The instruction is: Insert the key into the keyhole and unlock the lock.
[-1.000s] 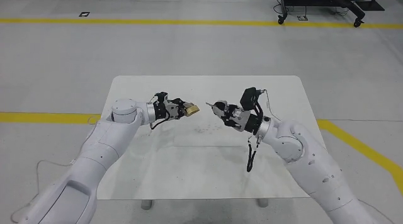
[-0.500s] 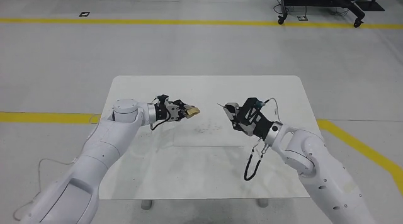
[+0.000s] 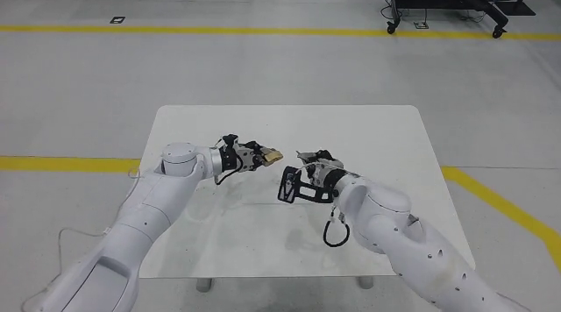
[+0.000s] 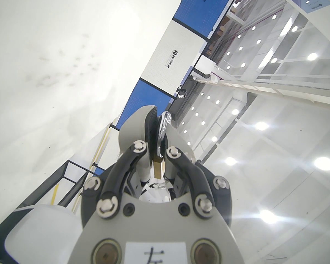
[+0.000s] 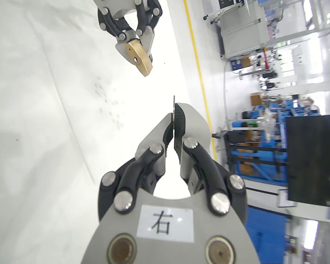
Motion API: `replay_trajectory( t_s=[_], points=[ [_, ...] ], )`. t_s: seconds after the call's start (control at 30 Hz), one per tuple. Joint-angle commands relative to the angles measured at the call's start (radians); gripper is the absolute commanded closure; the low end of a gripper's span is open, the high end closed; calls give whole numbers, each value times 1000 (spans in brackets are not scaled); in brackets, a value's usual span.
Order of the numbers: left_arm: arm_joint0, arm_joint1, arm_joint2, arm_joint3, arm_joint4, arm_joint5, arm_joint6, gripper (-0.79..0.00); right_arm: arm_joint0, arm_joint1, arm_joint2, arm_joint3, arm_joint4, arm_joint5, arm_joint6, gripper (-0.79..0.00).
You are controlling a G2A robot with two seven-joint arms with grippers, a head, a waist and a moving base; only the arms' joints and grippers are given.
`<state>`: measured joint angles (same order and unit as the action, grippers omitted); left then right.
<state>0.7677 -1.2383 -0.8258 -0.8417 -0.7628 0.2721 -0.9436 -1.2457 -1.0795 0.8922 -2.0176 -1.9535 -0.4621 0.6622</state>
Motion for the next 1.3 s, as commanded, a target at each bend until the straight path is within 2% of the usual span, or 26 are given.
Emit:
replay_trajectory(
  t_s=[0.0, 0.17, 0.3, 0.57, 0.77, 0.87, 0.93, 1.1, 1.27],
  points=[
    [6, 0, -5, -7, -1, -2, 7, 0, 9, -5, -31, 2, -57, -9, -20, 0],
    [4, -5, -9, -7, -5, 36, 8, 0, 46, -17, -94, 25, -146, -92, -16, 0],
    [3, -7, -17, -5, 0, 20, 13, 0, 83, -34, -163, 39, -245, -129, 32, 0],
    [23, -8, -44, -27, -18, -36, -1, 0, 84, -59, -258, 67, -462, -68, 66, 0],
    [44, -7, -75, -51, -30, -118, -11, 0, 67, -79, -300, 58, -585, -13, 111, 0],
    [56, -5, -96, -61, -49, -145, -25, 0, 46, -93, -342, 75, -754, 5, 271, 0],
    [62, -4, -106, -70, -51, -166, -31, 0, 40, -111, -387, 82, -817, 7, 312, 0],
    [76, -2, -121, -85, -48, -182, -43, 0, 45, -145, -404, 92, -813, 19, 309, 0],
    [80, -2, -128, -88, -50, -181, -43, 0, 45, -145, -404, 92, -813, 19, 309, 0]
  ],
)
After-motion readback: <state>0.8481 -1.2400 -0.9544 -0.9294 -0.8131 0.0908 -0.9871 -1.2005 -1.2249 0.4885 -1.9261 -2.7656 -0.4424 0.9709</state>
